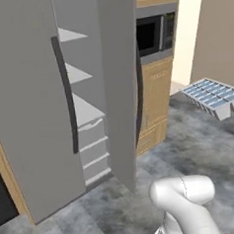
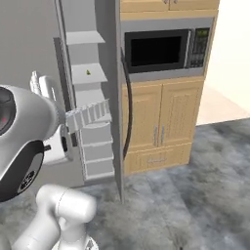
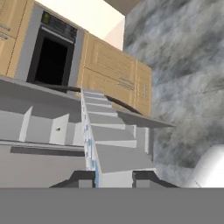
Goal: Open the freezer door, pick up the ice cube tray from the freezer, and place it on the dining counter.
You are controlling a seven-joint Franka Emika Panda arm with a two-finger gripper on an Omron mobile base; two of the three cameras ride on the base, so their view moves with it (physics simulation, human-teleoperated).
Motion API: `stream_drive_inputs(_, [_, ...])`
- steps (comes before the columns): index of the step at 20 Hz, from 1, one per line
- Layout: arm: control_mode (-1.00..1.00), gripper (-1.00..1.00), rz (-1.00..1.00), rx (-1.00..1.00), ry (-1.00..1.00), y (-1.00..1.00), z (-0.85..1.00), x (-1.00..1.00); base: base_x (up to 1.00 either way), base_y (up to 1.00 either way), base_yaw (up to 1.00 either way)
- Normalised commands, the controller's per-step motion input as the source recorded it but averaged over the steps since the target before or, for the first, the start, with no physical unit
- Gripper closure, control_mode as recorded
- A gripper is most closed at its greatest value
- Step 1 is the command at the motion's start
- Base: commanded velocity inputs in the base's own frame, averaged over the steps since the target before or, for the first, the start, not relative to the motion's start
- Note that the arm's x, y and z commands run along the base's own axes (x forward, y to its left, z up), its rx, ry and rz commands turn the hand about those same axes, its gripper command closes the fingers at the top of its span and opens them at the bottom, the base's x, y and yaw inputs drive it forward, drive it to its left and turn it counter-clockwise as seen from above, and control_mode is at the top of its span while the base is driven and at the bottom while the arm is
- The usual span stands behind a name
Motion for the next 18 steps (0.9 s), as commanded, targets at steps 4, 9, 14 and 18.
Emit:
stream_drive_inputs(4, [1.0,1.0,0.0,0.0,0.0,0.0,0.0,0.0,-0.1,0.0,-0.49])
stream_drive_inputs(9, [1.0,1.0,0.0,0.0,0.0,0.0,0.0,0.0,-0.03,0.0,-0.5])
stream_drive_inputs(14, [1.0,1.0,0.0,0.0,0.0,0.0,0.0,0.0,0.0,0.01,-0.51])
stream_drive_inputs(18, [1.0,1.0,0.0,0.0,0.0,0.0,0.0,0.0,0.01,0.09,-0.5])
